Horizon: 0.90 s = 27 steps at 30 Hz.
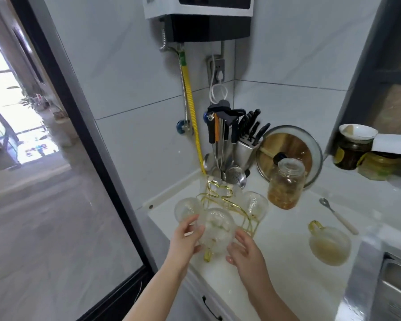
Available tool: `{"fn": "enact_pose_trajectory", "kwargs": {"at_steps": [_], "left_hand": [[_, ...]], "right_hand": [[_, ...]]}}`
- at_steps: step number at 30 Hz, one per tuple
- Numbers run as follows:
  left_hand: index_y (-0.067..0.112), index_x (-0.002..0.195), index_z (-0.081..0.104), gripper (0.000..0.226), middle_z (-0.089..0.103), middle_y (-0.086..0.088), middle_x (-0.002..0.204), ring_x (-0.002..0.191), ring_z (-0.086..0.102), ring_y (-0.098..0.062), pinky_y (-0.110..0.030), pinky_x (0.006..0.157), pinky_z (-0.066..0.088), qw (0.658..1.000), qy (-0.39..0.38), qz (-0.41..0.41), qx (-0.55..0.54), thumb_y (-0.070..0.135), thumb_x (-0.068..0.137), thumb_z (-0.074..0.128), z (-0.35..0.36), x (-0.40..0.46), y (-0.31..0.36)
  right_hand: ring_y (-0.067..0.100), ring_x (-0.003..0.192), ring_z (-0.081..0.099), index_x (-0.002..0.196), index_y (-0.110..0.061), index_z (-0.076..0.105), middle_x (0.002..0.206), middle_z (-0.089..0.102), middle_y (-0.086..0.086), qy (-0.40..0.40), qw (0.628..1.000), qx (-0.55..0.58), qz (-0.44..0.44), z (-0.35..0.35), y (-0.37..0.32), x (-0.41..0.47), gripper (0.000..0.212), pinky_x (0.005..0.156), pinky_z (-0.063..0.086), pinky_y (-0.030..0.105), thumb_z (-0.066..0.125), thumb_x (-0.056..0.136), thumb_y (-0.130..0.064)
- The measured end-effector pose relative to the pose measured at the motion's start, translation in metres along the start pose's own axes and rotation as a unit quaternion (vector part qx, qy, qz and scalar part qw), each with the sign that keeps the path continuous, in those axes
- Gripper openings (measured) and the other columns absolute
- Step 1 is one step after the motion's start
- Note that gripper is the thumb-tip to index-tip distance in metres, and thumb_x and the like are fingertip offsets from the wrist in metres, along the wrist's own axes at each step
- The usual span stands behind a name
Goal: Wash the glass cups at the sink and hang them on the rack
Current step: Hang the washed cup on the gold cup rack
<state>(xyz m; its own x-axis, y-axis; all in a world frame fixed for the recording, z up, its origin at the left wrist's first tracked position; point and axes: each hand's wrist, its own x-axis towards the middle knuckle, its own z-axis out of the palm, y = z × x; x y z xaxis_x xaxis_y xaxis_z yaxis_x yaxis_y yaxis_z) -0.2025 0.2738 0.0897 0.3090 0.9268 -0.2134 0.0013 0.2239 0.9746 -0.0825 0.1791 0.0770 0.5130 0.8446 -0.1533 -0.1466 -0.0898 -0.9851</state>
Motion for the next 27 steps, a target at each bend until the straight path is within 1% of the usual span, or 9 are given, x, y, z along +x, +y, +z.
{"fn": "enact_pose_trajectory", "kwargs": {"at_steps": [2, 4, 6, 9, 13, 18, 20, 23, 27], "left_hand": [[0.022, 0.121, 0.059, 0.033, 0.053, -0.009, 0.102, 0.093, 0.059, -0.017, -0.042, 0.083, 0.056, 1.000, 0.019, -0.004, 0.001, 0.016, 0.089, 0.064, -0.008, 0.016, -0.001], [0.020, 0.122, 0.059, 0.033, 0.055, -0.011, 0.103, 0.094, 0.060, -0.018, -0.040, 0.081, 0.057, 0.999, 0.032, -0.009, -0.002, 0.016, 0.090, 0.063, -0.013, 0.031, -0.003], [0.020, 0.120, 0.059, 0.031, 0.056, -0.012, 0.106, 0.097, 0.061, -0.020, -0.039, 0.080, 0.058, 0.999, 0.041, -0.016, -0.003, 0.017, 0.090, 0.063, -0.014, 0.046, -0.006], [0.020, 0.119, 0.059, 0.030, 0.056, -0.010, 0.103, 0.097, 0.061, -0.020, -0.039, 0.079, 0.058, 0.999, 0.045, -0.026, -0.006, 0.016, 0.090, 0.063, -0.012, 0.067, -0.013], [0.020, 0.118, 0.059, 0.029, 0.058, -0.011, 0.105, 0.098, 0.061, -0.019, -0.037, 0.075, 0.059, 0.998, 0.044, -0.047, 0.008, 0.015, 0.090, 0.063, -0.013, 0.082, -0.027], [0.024, 0.113, 0.064, 0.023, 0.059, -0.012, 0.110, 0.100, 0.061, -0.020, -0.035, 0.071, 0.060, 0.997, 0.033, -0.062, 0.016, 0.015, 0.093, 0.059, -0.022, 0.102, -0.043], [0.027, 0.107, 0.066, 0.020, 0.059, -0.010, 0.113, 0.105, 0.059, -0.022, -0.034, 0.069, 0.059, 0.996, 0.034, -0.077, 0.006, 0.015, 0.095, 0.055, -0.025, 0.108, -0.048], [0.031, 0.099, 0.065, 0.026, 0.060, -0.009, 0.113, 0.108, 0.058, -0.025, -0.034, 0.068, 0.058, 0.994, 0.031, -0.099, 0.015, 0.010, 0.096, 0.050, -0.027, 0.114, -0.054], [0.021, 0.100, 0.063, 0.015, 0.061, -0.011, 0.110, 0.104, 0.061, -0.027, -0.035, 0.070, 0.059, 0.992, 0.033, -0.123, 0.022, 0.010, 0.094, 0.055, -0.029, 0.122, -0.061]], "right_hand": [[0.005, 0.106, 0.059, 0.122, -0.033, 0.052, 0.114, 0.061, -0.011, -0.011, 1.000, -0.008, 0.020, 0.010, 0.003, 0.014, 0.040, 0.095, 0.051, 0.037, 0.056, 0.091, -0.006], [0.008, 0.107, 0.060, 0.127, -0.034, 0.051, 0.119, 0.061, -0.005, -0.026, 0.999, -0.016, 0.036, 0.017, 0.005, 0.028, 0.045, 0.100, 0.048, 0.040, 0.057, 0.090, -0.008], [0.008, 0.104, 0.060, 0.132, -0.031, 0.048, 0.124, 0.057, -0.003, -0.036, 0.998, -0.018, 0.048, 0.023, 0.008, 0.041, 0.049, 0.098, 0.049, 0.038, 0.057, 0.090, -0.008], [0.004, 0.091, 0.060, 0.133, -0.036, 0.041, 0.115, 0.053, -0.015, -0.047, 0.997, -0.022, 0.061, 0.028, 0.012, 0.059, 0.054, 0.090, 0.051, 0.034, 0.055, 0.090, -0.005], [0.006, 0.088, 0.058, 0.122, -0.040, 0.042, 0.107, 0.052, -0.022, -0.033, 0.995, -0.012, 0.089, 0.037, 0.021, 0.071, 0.052, 0.083, 0.049, 0.032, 0.054, 0.090, -0.002], [0.001, 0.088, 0.054, 0.109, -0.040, 0.045, 0.100, 0.050, -0.022, -0.001, 0.992, 0.004, 0.123, 0.051, 0.028, 0.081, 0.045, 0.087, 0.049, 0.035, 0.054, 0.089, -0.001], [0.004, 0.090, 0.054, 0.118, -0.037, 0.043, 0.103, 0.050, -0.018, 0.035, 0.989, 0.016, 0.140, 0.058, 0.032, 0.083, 0.046, 0.089, 0.049, 0.038, 0.055, 0.090, -0.003], [0.014, 0.101, 0.051, 0.140, -0.027, 0.037, 0.124, 0.047, -0.004, 0.077, 0.984, 0.025, 0.157, 0.068, 0.037, 0.086, 0.055, 0.091, 0.049, 0.039, 0.054, 0.092, -0.005], [0.014, 0.100, 0.048, 0.145, -0.023, 0.034, 0.132, 0.043, 0.000, 0.112, 0.980, 0.025, 0.165, 0.074, 0.041, 0.087, 0.055, 0.089, 0.047, 0.035, 0.048, 0.095, -0.003]]}}
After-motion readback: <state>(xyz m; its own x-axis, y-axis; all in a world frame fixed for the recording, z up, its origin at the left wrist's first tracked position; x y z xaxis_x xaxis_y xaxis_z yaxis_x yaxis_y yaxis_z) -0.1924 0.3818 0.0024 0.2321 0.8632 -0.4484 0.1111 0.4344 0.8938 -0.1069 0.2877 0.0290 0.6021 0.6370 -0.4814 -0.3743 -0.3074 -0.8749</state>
